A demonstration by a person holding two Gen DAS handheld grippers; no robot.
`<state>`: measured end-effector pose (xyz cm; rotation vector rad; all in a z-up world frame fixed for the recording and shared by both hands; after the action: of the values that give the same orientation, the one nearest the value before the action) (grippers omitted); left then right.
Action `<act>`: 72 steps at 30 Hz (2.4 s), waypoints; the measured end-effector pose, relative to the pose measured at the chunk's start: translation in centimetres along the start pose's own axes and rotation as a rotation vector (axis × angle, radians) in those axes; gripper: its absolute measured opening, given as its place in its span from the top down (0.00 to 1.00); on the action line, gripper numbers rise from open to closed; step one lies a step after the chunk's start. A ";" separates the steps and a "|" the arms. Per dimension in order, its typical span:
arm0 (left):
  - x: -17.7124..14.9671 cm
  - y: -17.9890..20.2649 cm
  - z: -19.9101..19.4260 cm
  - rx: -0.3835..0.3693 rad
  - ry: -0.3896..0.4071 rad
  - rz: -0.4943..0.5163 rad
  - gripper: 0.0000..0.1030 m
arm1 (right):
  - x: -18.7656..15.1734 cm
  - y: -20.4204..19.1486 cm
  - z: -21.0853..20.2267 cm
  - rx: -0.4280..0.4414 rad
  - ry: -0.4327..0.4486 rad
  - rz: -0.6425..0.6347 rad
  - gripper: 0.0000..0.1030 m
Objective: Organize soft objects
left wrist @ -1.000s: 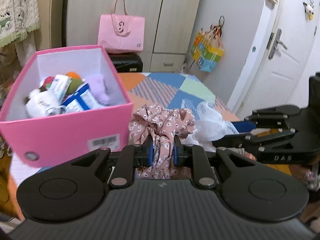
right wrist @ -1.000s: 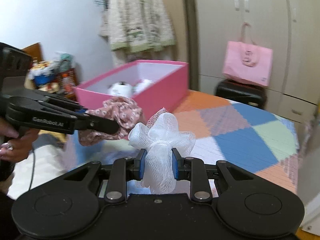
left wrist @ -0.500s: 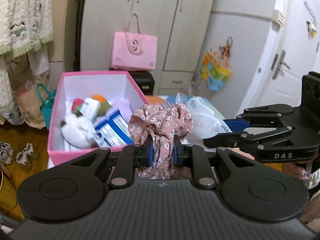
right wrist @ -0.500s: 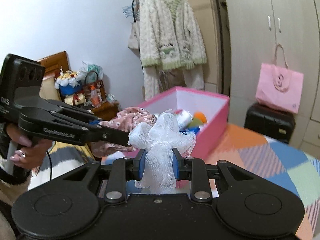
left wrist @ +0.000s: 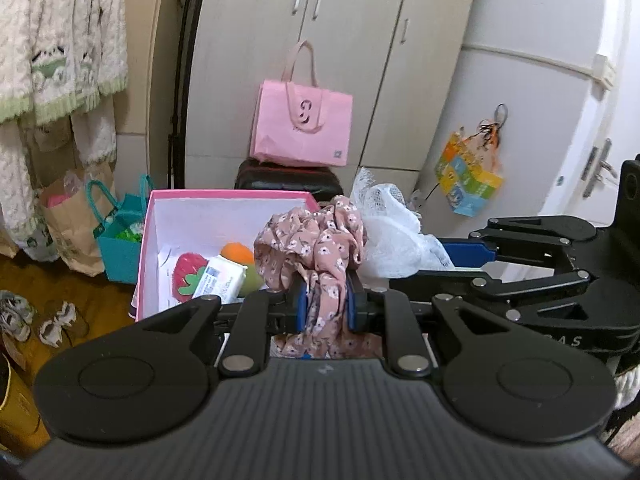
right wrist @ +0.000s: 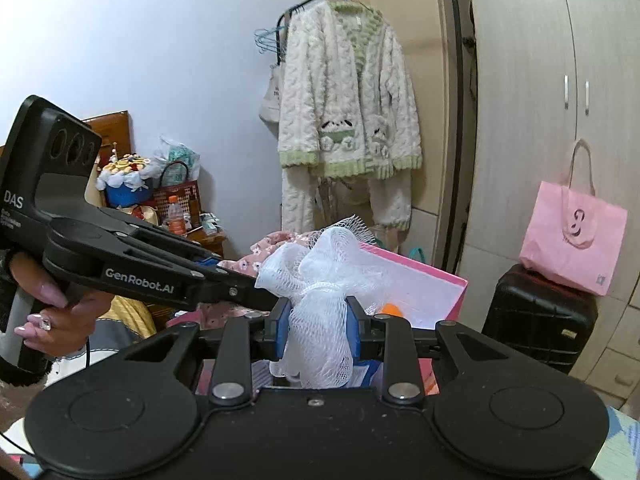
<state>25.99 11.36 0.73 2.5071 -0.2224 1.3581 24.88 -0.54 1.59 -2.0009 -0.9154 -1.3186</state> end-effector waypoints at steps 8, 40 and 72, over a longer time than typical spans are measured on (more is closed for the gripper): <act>0.8 -2.9 6.4 0.074 -0.104 0.003 0.83 | 0.2 2.9 5.6 0.044 -0.058 -0.009 0.68; -0.5 -6.0 11.2 0.267 -0.273 -0.009 0.40 | -1.8 6.6 10.4 -0.106 -0.108 -0.069 0.57; -1.6 6.2 -3.8 0.286 -0.042 0.175 0.06 | -3.7 1.4 -9.2 -0.433 -0.013 0.102 0.00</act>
<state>20.45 6.63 2.39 2.8103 -0.2792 1.4979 19.97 -9.27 1.28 -2.3436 -0.5543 -1.5464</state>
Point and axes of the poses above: each gripper's, at about its wrist camera, not at the fingertips, and z roughly the way its jaws point, y to its right, x to its top, the point moved 8 cm from there along z, roughly the way its jaws point, and after that the axes turned 5 degrees about x, right-handed, at the moved point
